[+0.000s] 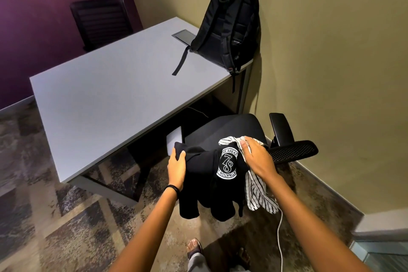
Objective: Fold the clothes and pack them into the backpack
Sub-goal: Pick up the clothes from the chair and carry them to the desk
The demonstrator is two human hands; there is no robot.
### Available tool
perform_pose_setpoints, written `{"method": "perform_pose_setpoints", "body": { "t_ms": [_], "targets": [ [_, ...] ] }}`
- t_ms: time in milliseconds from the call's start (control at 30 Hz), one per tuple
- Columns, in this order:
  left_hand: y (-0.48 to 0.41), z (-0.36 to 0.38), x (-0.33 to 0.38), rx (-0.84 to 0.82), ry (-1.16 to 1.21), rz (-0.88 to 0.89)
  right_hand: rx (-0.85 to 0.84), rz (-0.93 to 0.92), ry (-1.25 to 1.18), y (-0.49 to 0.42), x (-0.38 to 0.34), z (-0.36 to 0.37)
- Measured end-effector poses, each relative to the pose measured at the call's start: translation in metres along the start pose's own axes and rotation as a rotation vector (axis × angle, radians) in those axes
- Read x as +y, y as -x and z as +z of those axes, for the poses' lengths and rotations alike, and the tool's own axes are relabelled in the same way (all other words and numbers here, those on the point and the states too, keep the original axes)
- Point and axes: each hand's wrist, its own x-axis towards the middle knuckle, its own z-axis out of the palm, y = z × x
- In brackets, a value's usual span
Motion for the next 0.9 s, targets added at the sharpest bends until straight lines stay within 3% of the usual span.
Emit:
{"method": "perform_pose_setpoints", "body": {
  "t_ms": [200,500,767,900],
  "targets": [
    [0.010,0.000,0.002,0.036,-0.079,0.064,-0.086,-0.051,-0.065,0.003,-0.039,0.039],
    [-0.009,-0.019,0.013,-0.093,-0.229,0.133,-0.107,-0.056,-0.040,-0.004,-0.041,0.043],
    [-0.064,-0.029,0.012,-0.224,-0.167,-0.080,-0.053,-0.116,-0.003,0.002,-0.038,0.042],
    [-0.081,-0.026,0.012,-0.248,0.005,-0.231,-0.061,-0.112,0.007,0.001,-0.034,0.043]
  ]
}}
